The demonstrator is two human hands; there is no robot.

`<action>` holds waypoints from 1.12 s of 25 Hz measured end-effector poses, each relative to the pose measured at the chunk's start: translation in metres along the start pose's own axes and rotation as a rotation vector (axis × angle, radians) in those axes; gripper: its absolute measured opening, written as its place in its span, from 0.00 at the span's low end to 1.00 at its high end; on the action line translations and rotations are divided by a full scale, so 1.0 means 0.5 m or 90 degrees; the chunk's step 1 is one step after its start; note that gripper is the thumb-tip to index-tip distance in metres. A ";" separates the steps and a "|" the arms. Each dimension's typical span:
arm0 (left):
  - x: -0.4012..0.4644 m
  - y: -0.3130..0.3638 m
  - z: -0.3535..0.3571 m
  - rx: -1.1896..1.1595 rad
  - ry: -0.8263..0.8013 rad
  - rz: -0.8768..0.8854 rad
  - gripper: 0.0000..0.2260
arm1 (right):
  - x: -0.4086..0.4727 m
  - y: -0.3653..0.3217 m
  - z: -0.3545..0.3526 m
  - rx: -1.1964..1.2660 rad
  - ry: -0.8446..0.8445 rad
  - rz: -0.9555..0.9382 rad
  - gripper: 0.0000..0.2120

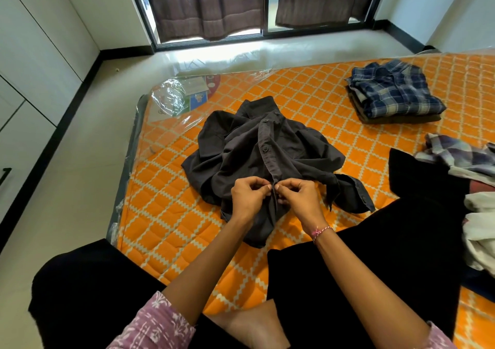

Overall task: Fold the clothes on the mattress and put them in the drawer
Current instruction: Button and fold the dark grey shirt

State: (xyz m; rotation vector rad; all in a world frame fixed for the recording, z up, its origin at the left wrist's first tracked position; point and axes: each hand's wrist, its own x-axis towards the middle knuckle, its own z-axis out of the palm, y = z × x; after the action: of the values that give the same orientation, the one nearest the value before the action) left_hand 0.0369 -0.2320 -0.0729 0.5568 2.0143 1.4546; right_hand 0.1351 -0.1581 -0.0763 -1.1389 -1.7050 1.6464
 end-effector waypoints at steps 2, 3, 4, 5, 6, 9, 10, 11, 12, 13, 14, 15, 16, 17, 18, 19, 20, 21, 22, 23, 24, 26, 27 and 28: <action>-0.001 -0.002 0.005 -0.090 0.001 -0.069 0.05 | 0.003 -0.004 0.000 -0.078 0.008 -0.023 0.04; -0.002 -0.002 0.008 -0.135 -0.001 -0.105 0.05 | 0.002 -0.006 0.000 -0.130 0.014 -0.044 0.03; -0.003 -0.003 0.011 -0.168 -0.005 -0.133 0.05 | 0.000 -0.006 -0.002 -0.178 0.021 -0.068 0.03; -0.003 -0.003 0.013 -0.189 -0.008 -0.151 0.06 | -0.001 -0.006 -0.004 -0.218 0.027 -0.093 0.03; -0.005 -0.002 0.015 -0.206 -0.009 -0.162 0.06 | -0.001 -0.007 -0.006 -0.253 0.034 -0.116 0.03; -0.008 0.002 0.019 -0.254 -0.010 -0.172 0.07 | -0.002 -0.014 -0.004 -0.337 0.069 -0.155 0.01; -0.008 0.003 0.022 -0.256 -0.022 -0.167 0.06 | -0.002 -0.016 -0.004 -0.361 0.076 -0.164 0.01; -0.009 0.005 0.025 -0.240 -0.040 -0.161 0.04 | -0.002 -0.017 -0.004 -0.384 0.079 -0.178 0.01; -0.009 0.007 0.027 -0.214 -0.057 -0.156 0.04 | -0.004 -0.015 -0.005 -0.405 0.083 -0.196 0.02; -0.006 0.008 0.029 -0.190 -0.066 -0.156 0.04 | -0.008 -0.013 -0.005 -0.421 0.094 -0.216 0.02; -0.002 0.009 0.031 -0.180 -0.063 -0.164 0.04 | -0.012 -0.009 -0.003 -0.426 0.109 -0.232 0.03; 0.000 0.011 0.034 -0.188 -0.056 -0.176 0.02 | -0.015 -0.005 -0.003 -0.408 0.127 -0.237 0.04; 0.000 0.013 0.038 -0.209 -0.051 -0.187 0.02 | -0.016 -0.002 -0.003 -0.369 0.143 -0.230 0.04; -0.001 0.016 0.041 -0.235 -0.045 -0.198 0.03 | -0.016 0.003 -0.003 -0.320 0.156 -0.217 0.04; -0.002 0.019 0.043 -0.266 -0.038 -0.213 0.04 | -0.015 0.008 -0.003 -0.279 0.163 -0.206 0.04; -0.002 0.021 0.044 -0.303 -0.027 -0.232 0.05 | -0.014 0.013 -0.002 -0.253 0.164 -0.201 0.03; -0.001 0.021 0.045 -0.342 -0.017 -0.253 0.07 | -0.014 0.017 0.000 -0.238 0.162 -0.203 0.03; 0.001 0.020 0.044 -0.378 -0.006 -0.271 0.07 | -0.013 0.020 0.002 -0.229 0.160 -0.207 0.03; 0.002 0.019 0.044 -0.406 0.004 -0.282 0.08 | -0.011 0.022 0.004 -0.223 0.157 -0.210 0.03; 0.005 0.018 0.045 -0.423 0.013 -0.284 0.08 | -0.008 0.022 0.005 -0.214 0.152 -0.210 0.04; 0.005 0.016 0.046 -0.430 0.023 -0.277 0.08 | -0.005 0.022 0.006 -0.204 0.145 -0.203 0.04; 0.005 0.011 0.045 -0.392 0.038 -0.223 0.08 | 0.001 0.016 0.006 -0.182 0.119 -0.163 0.05; 0.005 0.007 0.042 -0.341 0.034 -0.177 0.08 | 0.004 0.012 0.004 -0.173 0.098 -0.133 0.05; 0.006 0.003 0.037 -0.276 0.021 -0.123 0.07 | 0.009 0.005 0.003 -0.174 0.073 -0.107 0.06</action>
State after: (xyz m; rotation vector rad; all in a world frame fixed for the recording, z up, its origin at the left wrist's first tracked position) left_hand 0.0472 -0.2168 -0.0764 0.1514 1.6494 1.7150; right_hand 0.1322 -0.1554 -0.0796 -1.1526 -1.9337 1.2520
